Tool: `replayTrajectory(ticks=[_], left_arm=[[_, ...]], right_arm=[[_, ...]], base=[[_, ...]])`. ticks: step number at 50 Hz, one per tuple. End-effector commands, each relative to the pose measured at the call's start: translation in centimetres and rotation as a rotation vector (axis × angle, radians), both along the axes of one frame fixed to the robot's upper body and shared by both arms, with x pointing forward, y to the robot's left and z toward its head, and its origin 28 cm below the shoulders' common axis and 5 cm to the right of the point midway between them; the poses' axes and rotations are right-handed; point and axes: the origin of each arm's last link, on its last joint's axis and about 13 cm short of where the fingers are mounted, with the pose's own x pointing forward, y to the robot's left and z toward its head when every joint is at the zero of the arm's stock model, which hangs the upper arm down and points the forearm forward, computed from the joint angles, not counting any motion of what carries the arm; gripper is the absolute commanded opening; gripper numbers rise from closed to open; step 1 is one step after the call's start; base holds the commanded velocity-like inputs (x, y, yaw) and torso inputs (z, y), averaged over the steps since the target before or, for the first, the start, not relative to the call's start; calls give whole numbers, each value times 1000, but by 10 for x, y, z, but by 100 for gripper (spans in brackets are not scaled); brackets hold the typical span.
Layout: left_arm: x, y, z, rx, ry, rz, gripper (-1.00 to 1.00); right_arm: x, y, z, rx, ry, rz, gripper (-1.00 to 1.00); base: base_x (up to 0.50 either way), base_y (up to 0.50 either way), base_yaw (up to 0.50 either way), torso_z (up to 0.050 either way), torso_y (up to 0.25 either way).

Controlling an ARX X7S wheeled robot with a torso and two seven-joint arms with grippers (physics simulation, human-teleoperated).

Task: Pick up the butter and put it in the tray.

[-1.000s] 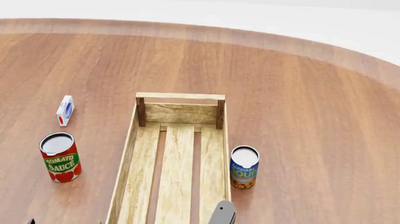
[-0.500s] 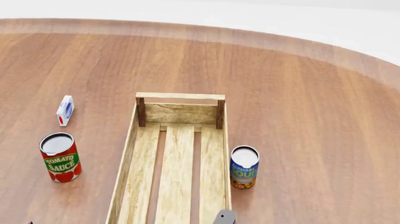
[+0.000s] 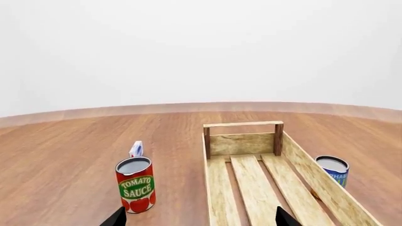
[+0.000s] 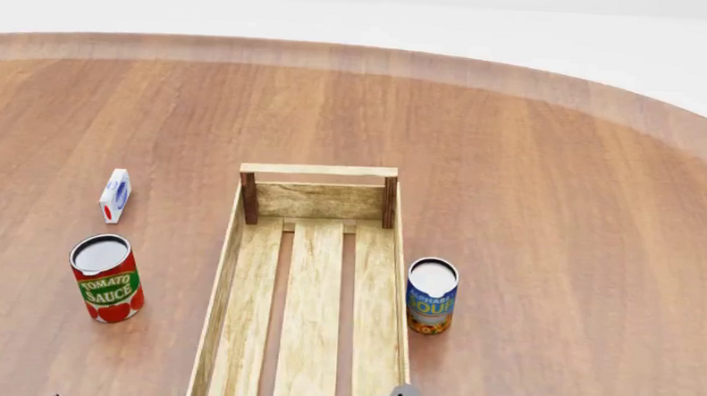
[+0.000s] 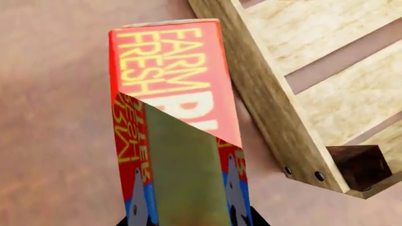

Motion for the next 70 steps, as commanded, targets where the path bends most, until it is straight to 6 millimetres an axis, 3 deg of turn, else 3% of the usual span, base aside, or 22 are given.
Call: replayTrajectory(ticks=[1, 8, 22, 34, 46, 60, 70], left_arm=[[0, -1, -1, 1, 1, -3, 100], [1, -1, -1, 1, 3, -2, 100], [5, -3, -2, -2, 2, 1, 100], [8, -3, -3, -8, 1, 5, 100], [9, -2, -1, -15, -1, 8, 100], [10, -2, -1, -20, -4, 10, 100], [9, -2, 0, -19, -8, 7, 100]], right_arm=[[-2, 1, -3, 13, 6, 3, -100], [-7, 2, 5, 47, -14, -14, -100], [-25, 9, 40, 61, -38, 24, -100], [-35, 5, 97, 56, -128, -3, -100], [-43, 2, 134, 40, -174, -27, -100], [-28, -19, 165, 144, -242, -188, -100], [-15, -23, 160, 169, -253, -267, -100]], base=[[0, 0, 0, 0, 0], [0, 0, 0, 0, 0], [0, 0, 0, 0, 0], [0, 0, 0, 0, 0], [0, 0, 0, 0, 1], [0, 0, 0, 0, 1], [0, 0, 0, 0, 1]])
